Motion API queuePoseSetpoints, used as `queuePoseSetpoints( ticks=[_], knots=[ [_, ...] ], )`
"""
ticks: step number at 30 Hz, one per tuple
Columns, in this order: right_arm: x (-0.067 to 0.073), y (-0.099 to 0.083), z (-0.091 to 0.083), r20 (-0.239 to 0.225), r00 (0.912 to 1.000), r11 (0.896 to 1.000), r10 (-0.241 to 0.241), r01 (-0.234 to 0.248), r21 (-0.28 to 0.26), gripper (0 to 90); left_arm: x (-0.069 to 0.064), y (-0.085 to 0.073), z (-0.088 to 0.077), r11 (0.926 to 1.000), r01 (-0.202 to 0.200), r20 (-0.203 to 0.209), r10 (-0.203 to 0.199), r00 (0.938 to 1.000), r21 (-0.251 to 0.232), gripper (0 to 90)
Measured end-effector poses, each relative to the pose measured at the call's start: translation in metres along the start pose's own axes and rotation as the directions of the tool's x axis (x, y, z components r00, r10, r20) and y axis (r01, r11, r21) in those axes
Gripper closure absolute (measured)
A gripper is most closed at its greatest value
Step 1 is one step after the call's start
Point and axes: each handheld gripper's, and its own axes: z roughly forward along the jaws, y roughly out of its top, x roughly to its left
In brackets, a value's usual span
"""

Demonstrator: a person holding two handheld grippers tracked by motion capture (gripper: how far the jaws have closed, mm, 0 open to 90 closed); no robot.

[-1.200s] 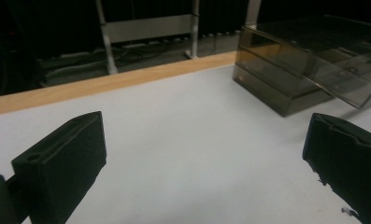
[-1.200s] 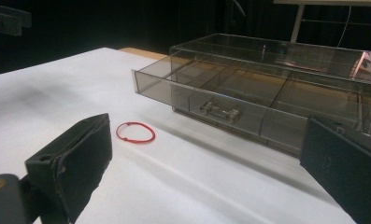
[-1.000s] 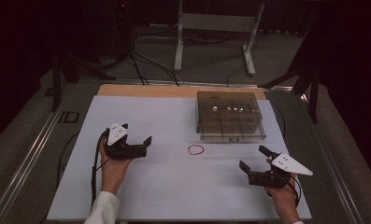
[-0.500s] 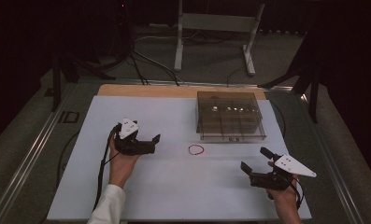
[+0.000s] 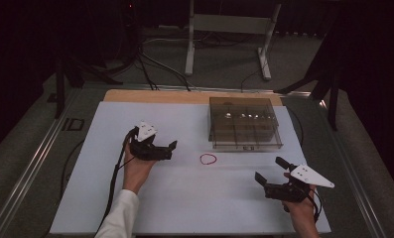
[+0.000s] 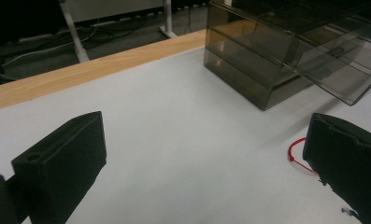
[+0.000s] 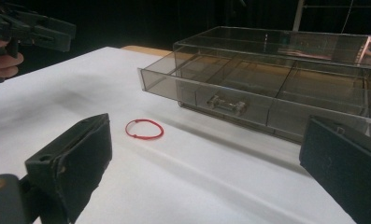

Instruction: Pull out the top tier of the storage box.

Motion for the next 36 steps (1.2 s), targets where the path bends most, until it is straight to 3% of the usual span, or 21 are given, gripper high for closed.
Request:
queuePoseSetpoints(
  ticks=[10,18,36],
  knots=[
    [-0.001,-0.001,0.001,-0.001,1.0000,1.000,0.005,-0.005,0.003,2.9,-0.010,0.003,0.018,0.9990,-0.029,0.029,0.028,0.9992,0.035,1.1],
    [-0.002,-0.001,0.001,0.001,1.0000,1.000,0.008,-0.008,0.002,2.9,-0.013,0.004,0.027,0.9987,-0.028,0.042,0.027,0.9987,0.041,1.1],
    [-0.005,-0.002,0.000,0.018,0.9997,1.000,0.015,-0.015,-0.002,2.9,-0.030,0.007,0.049,0.9949,-0.062,0.105,0.053,0.9931,0.080,1.1]
  ],
)
